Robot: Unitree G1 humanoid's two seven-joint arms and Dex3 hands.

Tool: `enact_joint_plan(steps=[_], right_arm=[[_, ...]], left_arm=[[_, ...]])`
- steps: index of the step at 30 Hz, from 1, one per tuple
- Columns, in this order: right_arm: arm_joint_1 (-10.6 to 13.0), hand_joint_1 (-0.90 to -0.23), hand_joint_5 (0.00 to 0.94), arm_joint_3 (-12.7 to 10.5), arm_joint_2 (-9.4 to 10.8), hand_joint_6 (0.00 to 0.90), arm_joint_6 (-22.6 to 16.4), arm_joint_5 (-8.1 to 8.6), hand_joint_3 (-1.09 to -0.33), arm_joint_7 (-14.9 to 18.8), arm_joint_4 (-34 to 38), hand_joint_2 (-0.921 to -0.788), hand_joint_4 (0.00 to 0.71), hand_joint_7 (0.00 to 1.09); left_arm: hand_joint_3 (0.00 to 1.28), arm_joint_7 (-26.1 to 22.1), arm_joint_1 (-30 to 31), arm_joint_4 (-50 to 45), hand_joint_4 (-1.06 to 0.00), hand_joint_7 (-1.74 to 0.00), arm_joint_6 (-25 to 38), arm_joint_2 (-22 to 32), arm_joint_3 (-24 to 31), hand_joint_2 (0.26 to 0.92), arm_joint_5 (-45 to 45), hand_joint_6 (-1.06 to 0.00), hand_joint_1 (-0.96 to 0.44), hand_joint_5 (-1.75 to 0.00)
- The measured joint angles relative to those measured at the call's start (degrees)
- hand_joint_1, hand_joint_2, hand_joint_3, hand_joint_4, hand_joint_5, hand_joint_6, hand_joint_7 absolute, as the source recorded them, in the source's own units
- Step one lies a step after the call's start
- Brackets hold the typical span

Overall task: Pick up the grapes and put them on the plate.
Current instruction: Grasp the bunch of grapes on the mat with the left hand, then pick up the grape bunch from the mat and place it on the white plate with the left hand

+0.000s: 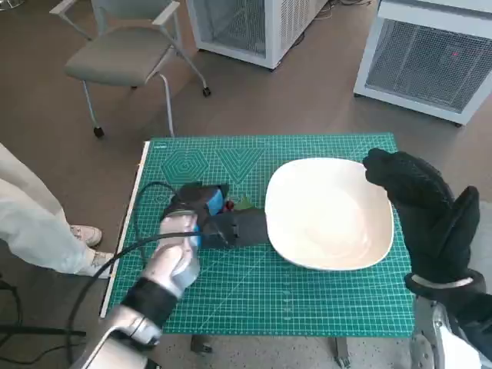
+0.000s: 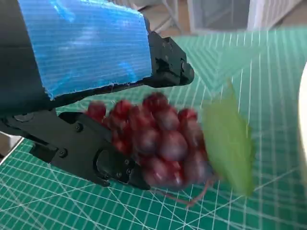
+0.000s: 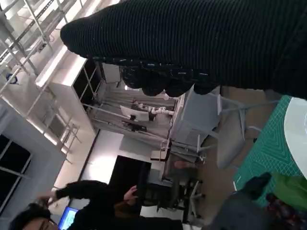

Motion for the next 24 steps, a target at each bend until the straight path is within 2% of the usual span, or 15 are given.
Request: enact_joint_plan(steps=[6, 19, 22, 24], right_arm=[[0.07, -0.5, 0.46, -0.35, -0.26, 0.185, 0.0, 0.01, -0.574, 0.01, 0.01, -0.921, 0.311, 0.9], [0.09, -0.499, 0.461, -0.58, -0.34, 0.186, -0.07, -0.06, -0.574, 0.01, 0.38, -0.921, 0.31, 0.9], [0.09, -0.5, 0.462, -0.51, -0.33, 0.186, -0.16, -0.1, -0.573, 0.01, 0.42, -0.921, 0.311, 0.9], [0.09, -0.5, 0.462, -0.47, -0.33, 0.186, -0.28, -0.12, -0.573, 0.01, 0.47, -0.921, 0.311, 0.9]], left_arm=[[0.01, 0.65, -1.62, 4.45, -0.27, -0.01, -2.05, -0.36, -0.57, 0.809, -1.58, -0.39, -0.09, -0.02], [0.01, 2.42, -2.37, 6.7, -0.2, 0.0, -4.21, -0.34, -0.55, 0.808, -4.79, -0.36, -0.13, 0.0], [0.01, 2.84, -2.42, 6.92, -0.2, -0.01, -4.43, -0.34, -0.57, 0.808, -5.3, -0.37, -0.12, 0.0], [0.01, 3.11, -2.46, 7.17, -0.24, -0.01, -4.71, -0.34, -0.59, 0.811, -5.49, -0.38, -0.1, -0.03]])
